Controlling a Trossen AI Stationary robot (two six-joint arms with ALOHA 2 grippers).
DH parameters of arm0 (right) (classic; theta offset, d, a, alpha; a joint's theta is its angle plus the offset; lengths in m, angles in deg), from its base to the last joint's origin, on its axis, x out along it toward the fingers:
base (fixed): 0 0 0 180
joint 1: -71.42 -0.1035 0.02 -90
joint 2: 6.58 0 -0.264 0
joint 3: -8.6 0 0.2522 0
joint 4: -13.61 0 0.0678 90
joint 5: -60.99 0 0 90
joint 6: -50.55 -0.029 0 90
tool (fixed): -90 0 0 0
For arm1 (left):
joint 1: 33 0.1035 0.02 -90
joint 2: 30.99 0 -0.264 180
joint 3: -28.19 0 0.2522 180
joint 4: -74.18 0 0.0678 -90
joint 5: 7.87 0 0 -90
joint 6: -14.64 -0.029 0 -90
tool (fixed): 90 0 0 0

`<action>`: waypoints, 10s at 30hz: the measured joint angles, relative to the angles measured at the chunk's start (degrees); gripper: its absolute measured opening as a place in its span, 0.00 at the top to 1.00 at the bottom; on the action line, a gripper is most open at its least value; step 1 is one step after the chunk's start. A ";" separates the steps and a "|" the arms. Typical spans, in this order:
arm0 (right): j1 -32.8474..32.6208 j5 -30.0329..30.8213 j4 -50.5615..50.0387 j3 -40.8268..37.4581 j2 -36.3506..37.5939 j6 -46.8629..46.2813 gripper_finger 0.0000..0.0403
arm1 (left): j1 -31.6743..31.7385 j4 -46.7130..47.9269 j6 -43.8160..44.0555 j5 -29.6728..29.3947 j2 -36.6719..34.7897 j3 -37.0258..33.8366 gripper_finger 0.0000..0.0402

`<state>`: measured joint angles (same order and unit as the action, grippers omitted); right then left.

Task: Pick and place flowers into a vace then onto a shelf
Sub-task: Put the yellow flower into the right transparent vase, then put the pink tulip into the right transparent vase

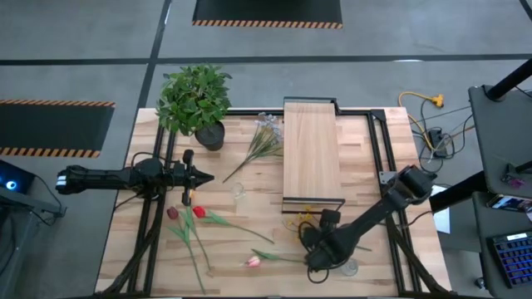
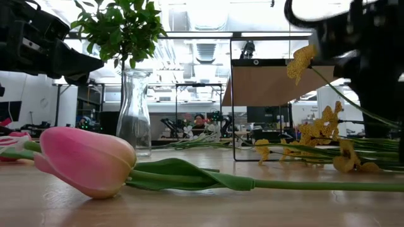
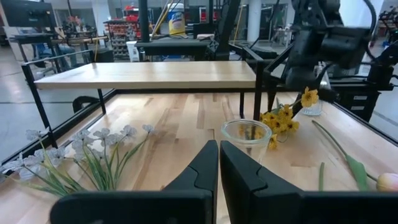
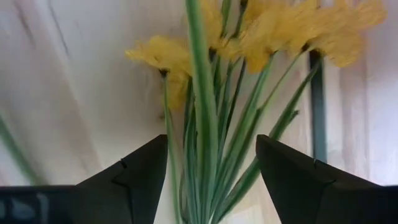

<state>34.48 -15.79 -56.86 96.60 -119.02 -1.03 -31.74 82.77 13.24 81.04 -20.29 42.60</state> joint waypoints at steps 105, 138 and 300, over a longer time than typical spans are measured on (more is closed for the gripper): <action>-27.69 42.44 9.16 15.16 22.61 6.47 0.98 | 0.02 0.02 -0.01 -0.03 0.02 0.00 1.00; -28.88 44.36 9.49 11.59 21.46 0.21 0.98 | 0.02 0.04 -0.01 -0.02 0.01 0.00 1.00; -14.09 27.64 13.10 27.65 9.38 26.33 0.31 | 0.02 0.20 0.00 -0.01 0.02 0.00 1.00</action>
<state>20.39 11.84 -43.76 124.25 -109.64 25.30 -31.72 82.97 13.24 81.03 -20.27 42.60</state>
